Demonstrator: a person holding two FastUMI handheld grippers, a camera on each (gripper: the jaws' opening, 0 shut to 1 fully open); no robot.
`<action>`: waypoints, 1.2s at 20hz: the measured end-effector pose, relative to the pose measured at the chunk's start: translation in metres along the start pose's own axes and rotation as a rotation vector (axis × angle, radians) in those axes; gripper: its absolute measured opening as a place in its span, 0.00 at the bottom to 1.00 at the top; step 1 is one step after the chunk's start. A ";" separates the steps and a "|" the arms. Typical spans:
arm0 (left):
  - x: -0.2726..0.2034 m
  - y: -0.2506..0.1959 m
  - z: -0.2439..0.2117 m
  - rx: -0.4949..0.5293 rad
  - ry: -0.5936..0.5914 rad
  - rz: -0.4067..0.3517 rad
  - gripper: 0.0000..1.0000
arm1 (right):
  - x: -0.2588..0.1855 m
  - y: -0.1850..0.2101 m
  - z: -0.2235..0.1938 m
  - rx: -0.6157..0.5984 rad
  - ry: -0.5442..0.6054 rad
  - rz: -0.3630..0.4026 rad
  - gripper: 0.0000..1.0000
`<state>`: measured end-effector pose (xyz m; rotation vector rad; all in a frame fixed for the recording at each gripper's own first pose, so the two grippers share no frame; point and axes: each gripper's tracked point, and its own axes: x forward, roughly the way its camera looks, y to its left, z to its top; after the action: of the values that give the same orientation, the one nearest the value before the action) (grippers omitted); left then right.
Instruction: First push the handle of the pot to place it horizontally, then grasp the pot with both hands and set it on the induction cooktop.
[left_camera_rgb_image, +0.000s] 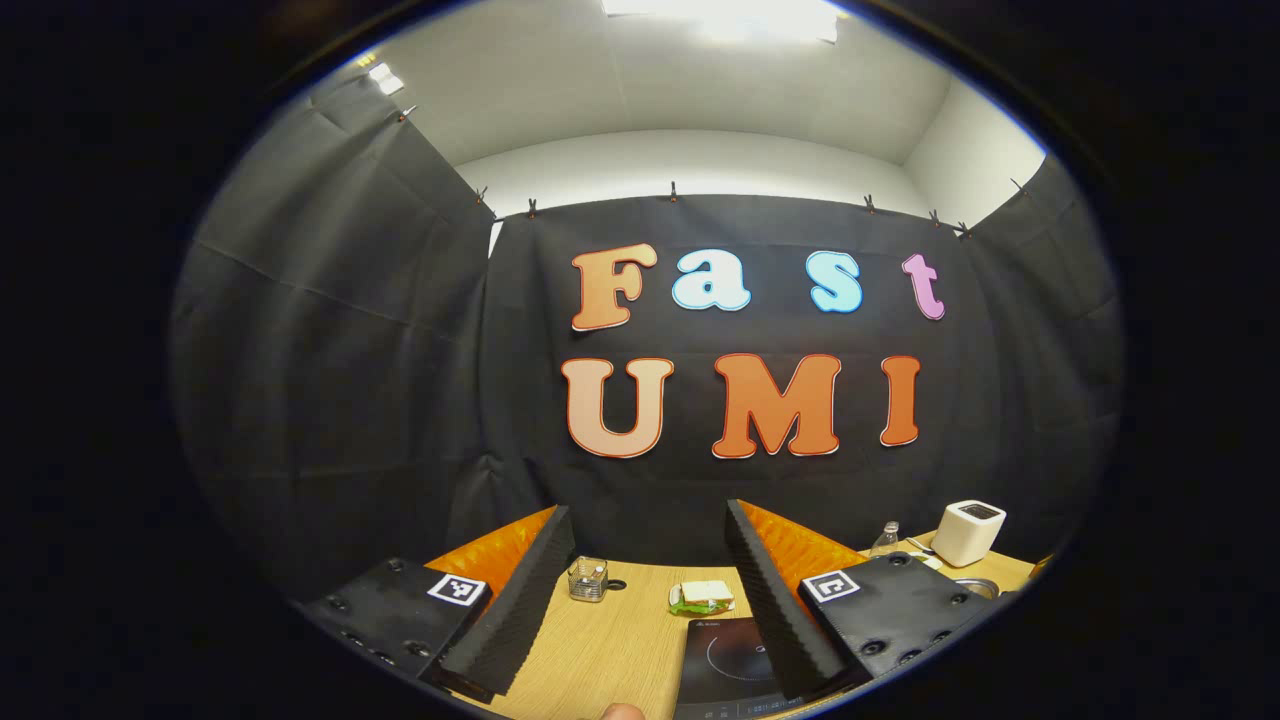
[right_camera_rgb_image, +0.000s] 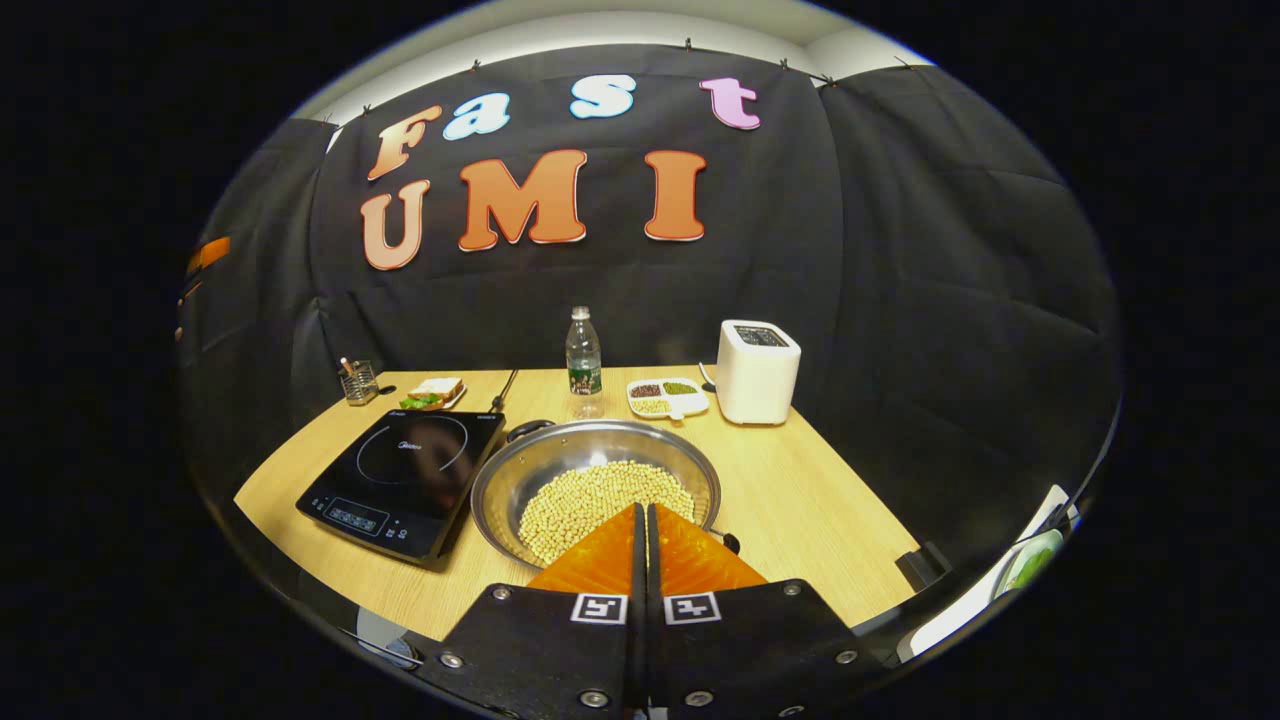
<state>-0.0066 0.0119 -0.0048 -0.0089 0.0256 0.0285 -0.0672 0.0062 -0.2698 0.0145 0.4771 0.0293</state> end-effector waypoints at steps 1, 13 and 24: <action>-0.001 0.000 -0.001 -0.001 0.001 0.001 1.00 | 0.002 0.000 -0.008 0.002 0.017 0.002 0.00; 0.003 -0.006 -0.006 0.009 0.013 -0.003 0.99 | 0.029 -0.002 -0.083 0.013 0.210 0.000 0.00; 0.010 -0.007 -0.010 0.020 0.023 0.000 1.00 | 0.054 -0.001 -0.113 0.006 0.304 -0.013 0.00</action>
<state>0.0030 0.0053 -0.0147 0.0111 0.0486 0.0282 -0.0710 0.0079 -0.3946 0.0125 0.7817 0.0175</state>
